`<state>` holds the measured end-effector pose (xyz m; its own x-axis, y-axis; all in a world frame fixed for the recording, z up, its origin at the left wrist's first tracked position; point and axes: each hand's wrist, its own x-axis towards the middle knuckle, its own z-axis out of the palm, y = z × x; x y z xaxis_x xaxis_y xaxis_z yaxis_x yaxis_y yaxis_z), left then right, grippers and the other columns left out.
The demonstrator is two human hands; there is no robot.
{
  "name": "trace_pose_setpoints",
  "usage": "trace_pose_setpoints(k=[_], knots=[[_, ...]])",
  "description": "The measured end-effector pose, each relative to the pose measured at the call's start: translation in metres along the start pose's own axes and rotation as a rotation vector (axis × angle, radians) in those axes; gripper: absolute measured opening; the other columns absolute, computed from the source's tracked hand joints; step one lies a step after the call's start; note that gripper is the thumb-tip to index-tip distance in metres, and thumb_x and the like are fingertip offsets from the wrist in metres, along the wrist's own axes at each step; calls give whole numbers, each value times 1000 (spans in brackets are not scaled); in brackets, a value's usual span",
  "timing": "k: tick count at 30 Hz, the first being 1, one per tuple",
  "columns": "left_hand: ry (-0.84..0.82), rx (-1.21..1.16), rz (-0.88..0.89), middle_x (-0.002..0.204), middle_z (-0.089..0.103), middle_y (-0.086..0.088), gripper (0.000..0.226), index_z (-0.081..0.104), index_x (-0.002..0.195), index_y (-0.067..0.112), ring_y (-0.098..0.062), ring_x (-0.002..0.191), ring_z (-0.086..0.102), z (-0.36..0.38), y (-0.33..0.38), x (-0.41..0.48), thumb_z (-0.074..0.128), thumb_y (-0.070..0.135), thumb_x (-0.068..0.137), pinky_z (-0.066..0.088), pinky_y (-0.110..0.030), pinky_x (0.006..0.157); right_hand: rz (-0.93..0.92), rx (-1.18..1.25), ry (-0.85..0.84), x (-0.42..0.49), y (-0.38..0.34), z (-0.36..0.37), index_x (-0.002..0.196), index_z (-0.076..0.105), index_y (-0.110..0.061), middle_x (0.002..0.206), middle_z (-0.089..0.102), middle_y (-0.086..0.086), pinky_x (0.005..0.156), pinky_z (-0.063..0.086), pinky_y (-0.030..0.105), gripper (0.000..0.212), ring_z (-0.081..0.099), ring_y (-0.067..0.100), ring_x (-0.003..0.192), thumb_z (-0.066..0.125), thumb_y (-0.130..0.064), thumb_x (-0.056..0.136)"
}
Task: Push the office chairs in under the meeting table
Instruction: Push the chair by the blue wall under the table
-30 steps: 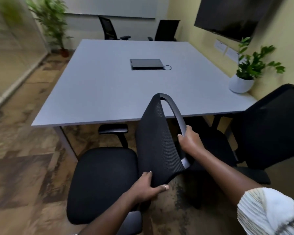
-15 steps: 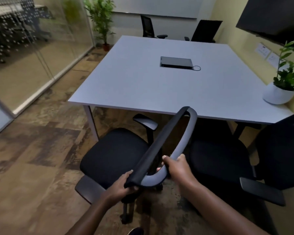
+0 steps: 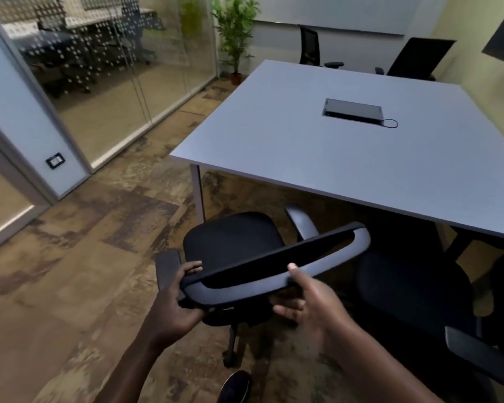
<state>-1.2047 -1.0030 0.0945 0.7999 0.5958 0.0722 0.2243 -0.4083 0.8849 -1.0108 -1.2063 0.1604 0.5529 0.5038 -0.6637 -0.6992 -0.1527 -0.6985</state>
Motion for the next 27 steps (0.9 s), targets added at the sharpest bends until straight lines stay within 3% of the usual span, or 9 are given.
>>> trace_pose_setpoints(k=[8, 11, 15, 17, 19, 21, 24, 25, 27], knots=[[11, 622, 242, 125, 54, 11, 55, 62, 116, 33, -11, 122, 50, 23, 57, 12, 57, 74, 80, 37, -45, 109, 84, 116, 6, 0, 3, 18, 125, 55, 2, 107, 71, 27, 57, 62, 34, 23, 77, 34, 80, 53, -11, 105], [77, 672, 198, 119, 57, 5, 59, 61, 89, 26, -15, 117, 54, 43, 61, 19, 42, 82, 84, 37, -50, 109, 90, 6, -72, -6, 6, 20, 123, 58, 3, 96, 77, 23, 66, 63, 35, 27, 77, 31, 84, 52, -17, 106], [219, 703, 174, 104, 59, 5, 68, 62, 71, 21, -17, 100, 59, 30, 48, 21, 30, 75, 95, 39, -43, 97, 83, -423, -263, -23, -1, 13, 112, 67, -4, 97, 78, 15, 69, 58, 34, 41, 76, 27, 85, 64, -43, 99], [248, 720, 180, 102, 60, 4, 70, 63, 67, 21, -17, 97, 59, 21, 41, 22, 31, 76, 95, 38, -42, 94, -158, -651, -215, -25, -6, 5, 101, 70, -16, 88, 78, 3, 68, 60, 32, 47, 73, 15, 78, 69, -60, 86], [265, 722, 171, 101, 60, 4, 71, 62, 64, 21, -16, 98, 58, 12, 35, 24, 34, 81, 91, 38, -44, 96, -680, -961, 31, -17, -13, -4, 93, 67, -32, 84, 72, -7, 69, 59, 29, 44, 68, 7, 79, 62, -75, 83], [280, 724, 157, 99, 59, 5, 71, 57, 63, 22, -16, 99, 57, 4, 31, 26, 38, 86, 85, 39, -48, 98, -1083, -1299, 224, -5, -19, -11, 109, 61, -37, 104, 62, -16, 85, 52, 26, 54, 58, 3, 100, 53, -83, 82], [316, 738, 137, 85, 46, 10, 65, 41, 72, 26, -14, 82, 47, -6, 27, 29, 40, 91, 80, 38, -57, 101, -941, -1692, 222, 18, -12, -13, 151, 39, -34, 153, 43, -2, 123, 19, 51, 100, 34, 21, 145, 33, -98, 75], [326, 747, 125, 81, 40, 11, 65, 37, 76, 27, -14, 77, 43, -9, 25, 31, 38, 92, 80, 38, -57, 100, -919, -1732, 213, 25, -6, -13, 153, 39, -32, 156, 42, -1, 125, 15, 53, 104, 33, 23, 148, 29, -100, 75], [328, 782, 90, 82, 40, 10, 66, 38, 85, 27, -16, 78, 44, -16, 19, 37, 35, 93, 79, 39, -57, 100, -1027, -1674, 217, 37, 6, -10, 144, 54, -25, 145, 57, 1, 119, 28, 54, 99, 48, 25, 138, 36, -97, 78]])
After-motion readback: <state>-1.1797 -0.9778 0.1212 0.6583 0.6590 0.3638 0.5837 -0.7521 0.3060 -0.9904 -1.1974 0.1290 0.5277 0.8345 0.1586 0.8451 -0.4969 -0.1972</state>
